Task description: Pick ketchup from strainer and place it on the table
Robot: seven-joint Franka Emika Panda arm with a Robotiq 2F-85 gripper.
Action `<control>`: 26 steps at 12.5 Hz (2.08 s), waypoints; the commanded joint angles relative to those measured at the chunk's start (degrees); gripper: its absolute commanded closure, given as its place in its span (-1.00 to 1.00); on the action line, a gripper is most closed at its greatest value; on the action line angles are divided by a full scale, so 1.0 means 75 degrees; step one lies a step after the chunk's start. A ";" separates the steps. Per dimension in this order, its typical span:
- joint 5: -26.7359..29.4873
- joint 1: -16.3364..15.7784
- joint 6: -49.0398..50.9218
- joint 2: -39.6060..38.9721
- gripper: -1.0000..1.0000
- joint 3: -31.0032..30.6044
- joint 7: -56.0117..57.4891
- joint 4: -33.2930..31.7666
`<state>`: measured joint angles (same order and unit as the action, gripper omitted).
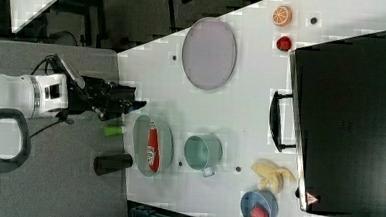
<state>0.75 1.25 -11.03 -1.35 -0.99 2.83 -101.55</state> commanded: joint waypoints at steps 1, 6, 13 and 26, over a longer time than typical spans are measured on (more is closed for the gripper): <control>0.0157 0.0817 0.1757 0.1978 -0.60 -0.0333 -0.0534 -0.0503; 0.0162 0.0614 0.1087 0.1751 -1.00 -0.1028 -0.0534 -0.0504; 0.0149 0.0348 0.0684 0.0955 -1.00 -0.3231 -0.0574 -0.0519; -0.0396 0.0043 -0.3774 -0.0759 -1.00 -0.5921 -0.0617 -0.2938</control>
<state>-2.59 0.61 -37.82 -7.34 -46.58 0.44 -120.30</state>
